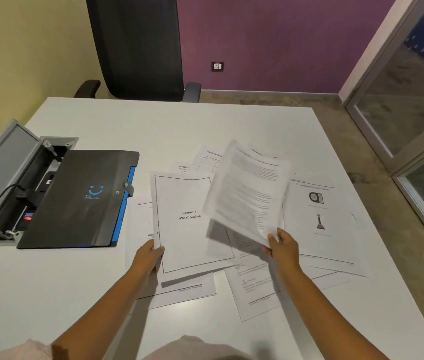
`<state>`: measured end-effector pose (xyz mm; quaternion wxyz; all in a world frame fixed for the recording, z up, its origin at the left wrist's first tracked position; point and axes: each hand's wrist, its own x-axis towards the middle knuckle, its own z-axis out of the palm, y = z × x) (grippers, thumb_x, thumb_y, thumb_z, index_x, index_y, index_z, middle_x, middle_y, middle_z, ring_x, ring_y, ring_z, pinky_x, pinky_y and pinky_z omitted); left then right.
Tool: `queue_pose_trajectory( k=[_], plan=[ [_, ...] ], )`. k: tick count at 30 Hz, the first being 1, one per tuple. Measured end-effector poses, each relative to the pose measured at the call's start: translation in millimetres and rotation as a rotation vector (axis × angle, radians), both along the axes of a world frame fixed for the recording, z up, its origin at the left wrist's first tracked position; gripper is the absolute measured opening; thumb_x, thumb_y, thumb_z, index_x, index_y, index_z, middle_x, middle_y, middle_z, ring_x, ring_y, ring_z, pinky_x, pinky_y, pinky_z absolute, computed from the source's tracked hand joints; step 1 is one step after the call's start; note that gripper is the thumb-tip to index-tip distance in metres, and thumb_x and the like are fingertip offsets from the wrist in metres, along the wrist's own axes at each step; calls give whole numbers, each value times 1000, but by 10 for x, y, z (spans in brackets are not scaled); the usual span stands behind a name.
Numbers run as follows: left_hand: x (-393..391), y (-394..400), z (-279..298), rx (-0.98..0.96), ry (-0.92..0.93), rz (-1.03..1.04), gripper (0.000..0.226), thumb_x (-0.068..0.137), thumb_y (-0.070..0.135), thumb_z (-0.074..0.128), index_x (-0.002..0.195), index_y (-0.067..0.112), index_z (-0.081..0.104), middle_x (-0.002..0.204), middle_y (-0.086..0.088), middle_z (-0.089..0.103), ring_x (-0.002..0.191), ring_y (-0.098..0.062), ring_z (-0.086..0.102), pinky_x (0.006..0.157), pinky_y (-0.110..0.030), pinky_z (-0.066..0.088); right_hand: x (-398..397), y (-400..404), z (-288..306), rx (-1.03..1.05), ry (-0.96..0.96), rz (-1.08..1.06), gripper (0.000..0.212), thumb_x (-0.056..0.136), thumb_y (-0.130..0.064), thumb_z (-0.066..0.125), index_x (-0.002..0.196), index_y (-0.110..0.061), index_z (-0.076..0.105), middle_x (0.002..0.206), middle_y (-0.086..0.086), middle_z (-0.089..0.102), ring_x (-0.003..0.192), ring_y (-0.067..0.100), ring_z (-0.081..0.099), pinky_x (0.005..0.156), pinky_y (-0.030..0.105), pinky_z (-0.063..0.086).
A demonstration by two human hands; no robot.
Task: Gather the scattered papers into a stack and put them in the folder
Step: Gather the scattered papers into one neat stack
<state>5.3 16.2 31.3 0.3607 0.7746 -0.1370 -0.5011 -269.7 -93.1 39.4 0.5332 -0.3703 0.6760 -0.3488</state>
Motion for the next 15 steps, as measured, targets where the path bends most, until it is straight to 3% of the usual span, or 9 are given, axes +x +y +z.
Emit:
queue_pose_trajectory(
  k=[3, 5, 8, 10, 12, 15],
  plan=[
    [-11, -33, 9, -4, 20, 4, 36, 97, 20, 41, 130, 5, 47, 127, -17, 55, 97, -29, 58, 83, -33, 48, 118, 141, -80, -44, 64, 132, 31, 93, -2, 50, 123, 1, 55, 120, 16, 59, 98, 24, 58, 65, 21, 59],
    [-32, -76, 32, -7, 56, 28, 35, 97, 23, 41, 126, 5, 50, 126, -18, 57, 105, -33, 58, 89, -38, 48, 175, 218, -127, -51, 77, 211, 29, 93, -1, 50, 122, -1, 56, 120, 16, 60, 100, 25, 59, 73, 27, 59],
    [-83, -153, 117, 30, 152, 100, 38, 95, 34, 42, 115, 4, 54, 114, -19, 63, 107, -38, 60, 95, -43, 49, 252, 300, -167, -46, 131, 307, 29, 92, -1, 50, 121, -1, 56, 116, 12, 60, 99, 24, 59, 62, 13, 55],
    [-98, -157, 117, 53, 162, 63, 42, 95, 40, 42, 117, 6, 54, 115, -17, 64, 107, -36, 61, 97, -45, 48, 281, 328, -195, -56, 212, 400, 30, 91, -3, 53, 121, -3, 57, 115, 10, 61, 102, 21, 58, 73, 17, 50],
    [-102, -113, 77, 34, 95, -55, 42, 94, 35, 46, 126, 7, 50, 123, -16, 60, 111, -34, 58, 97, -44, 47, 286, 349, -210, -50, 266, 487, 30, 90, -6, 57, 120, -6, 59, 113, 6, 63, 98, 14, 55, 77, 16, 42],
    [-113, -58, 37, -15, 65, -124, 37, 93, 15, 50, 130, 8, 47, 131, -14, 56, 114, -32, 56, 98, -42, 46, 260, 344, -228, -34, 274, 545, 29, 88, -5, 59, 116, -7, 62, 109, 5, 64, 94, 12, 55, 65, 3, 41]
  ],
)
